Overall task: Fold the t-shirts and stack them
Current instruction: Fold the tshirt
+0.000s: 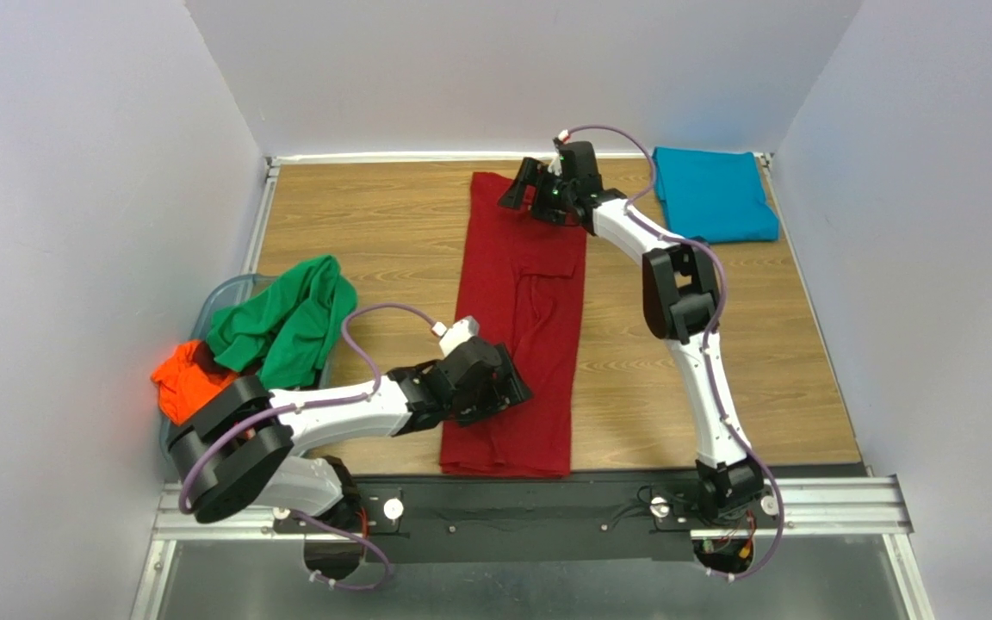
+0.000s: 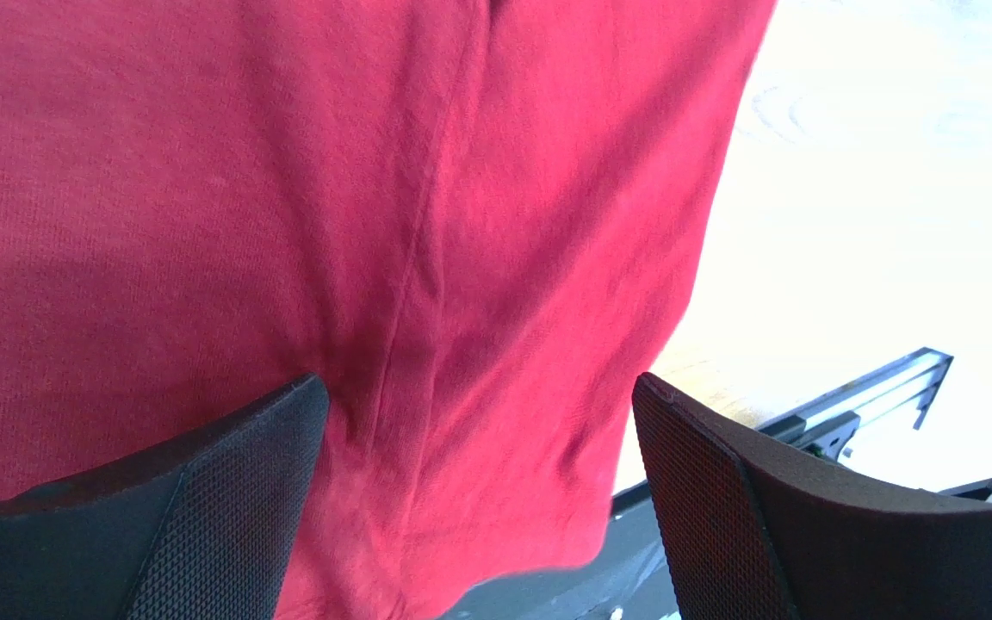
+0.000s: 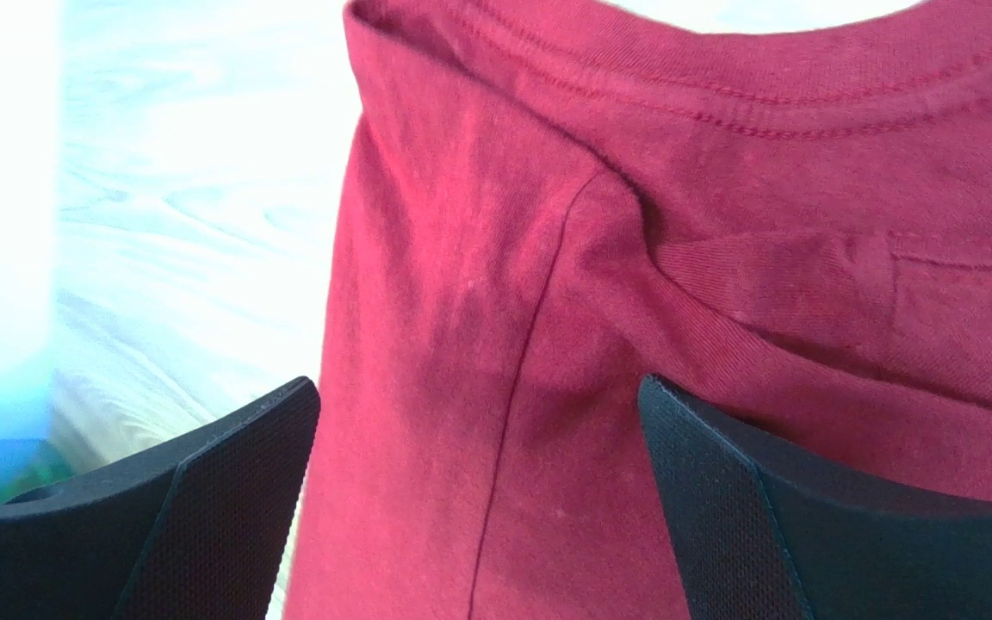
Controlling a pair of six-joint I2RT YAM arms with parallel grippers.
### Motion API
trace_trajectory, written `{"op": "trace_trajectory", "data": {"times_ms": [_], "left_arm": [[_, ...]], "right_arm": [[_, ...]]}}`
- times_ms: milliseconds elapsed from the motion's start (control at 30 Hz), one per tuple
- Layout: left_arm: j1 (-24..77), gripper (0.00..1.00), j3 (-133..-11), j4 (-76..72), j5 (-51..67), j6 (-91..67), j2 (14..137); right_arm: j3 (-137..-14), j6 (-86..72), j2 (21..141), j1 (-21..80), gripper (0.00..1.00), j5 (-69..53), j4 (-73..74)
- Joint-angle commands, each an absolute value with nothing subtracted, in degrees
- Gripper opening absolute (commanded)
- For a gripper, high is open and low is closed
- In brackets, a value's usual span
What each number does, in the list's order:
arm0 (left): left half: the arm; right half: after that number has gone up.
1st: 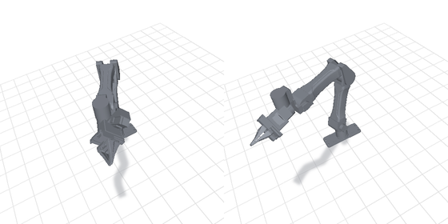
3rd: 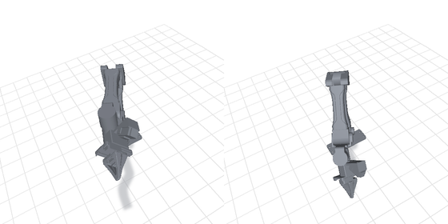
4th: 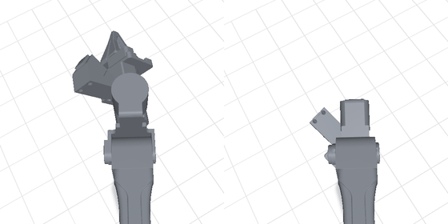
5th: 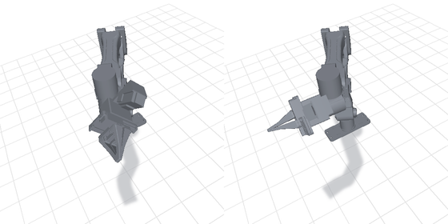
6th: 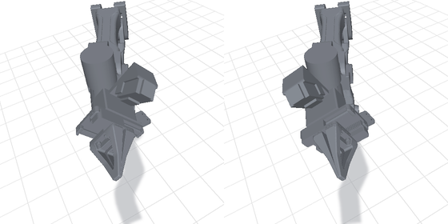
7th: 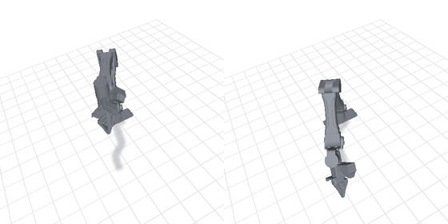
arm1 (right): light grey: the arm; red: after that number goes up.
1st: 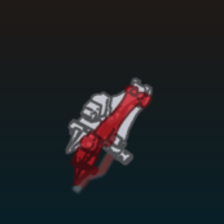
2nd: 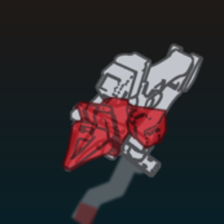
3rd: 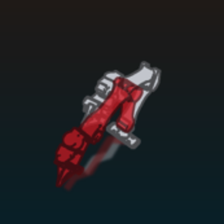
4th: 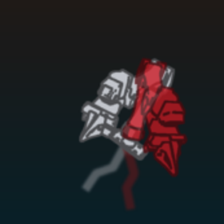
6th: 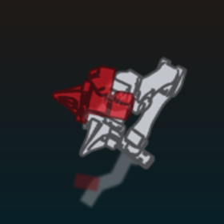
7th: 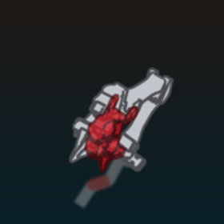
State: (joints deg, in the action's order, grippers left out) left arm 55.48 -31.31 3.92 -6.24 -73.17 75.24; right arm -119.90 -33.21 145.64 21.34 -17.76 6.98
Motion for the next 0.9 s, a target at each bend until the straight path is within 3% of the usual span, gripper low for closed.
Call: {"op": "trace_trajectory", "data": {"times_ms": [0, 267, 600, 833, 867], "left_arm": [[58.6, 0.96, -34.5, 4.8, -8.9, -74.8, 78.5], [60.1, 0.96, -38.2, 5.5, -9.7, -73.0, 81.4], [61.4, 0.96, -43.9, 17.3, -15.3, -67.7, 76.7], [62.1, 0.96, -35.7, 28.9, -12.8, -71.8, 64.4], [62.3, 0.96, -32.9, 29.4, -10.9, -72.9, 61.4]], "right_arm": [[-125.8, -36.2, 156.3, 22.6, 1.0, -20.8, 14.3], [-131.6, -34.6, 157.5, 23.6, 1.0, -22.0, 14.4], [-129.5, -24.8, 141.5, 24.9, 1.0, -14.9, 19.2], [-107.8, -20.9, 119.3, 28.6, 1.0, 6.4, 20.3], [-100.3, -22.4, 116.6, 29.0, 1.0, 9.1, 20.3]]}}
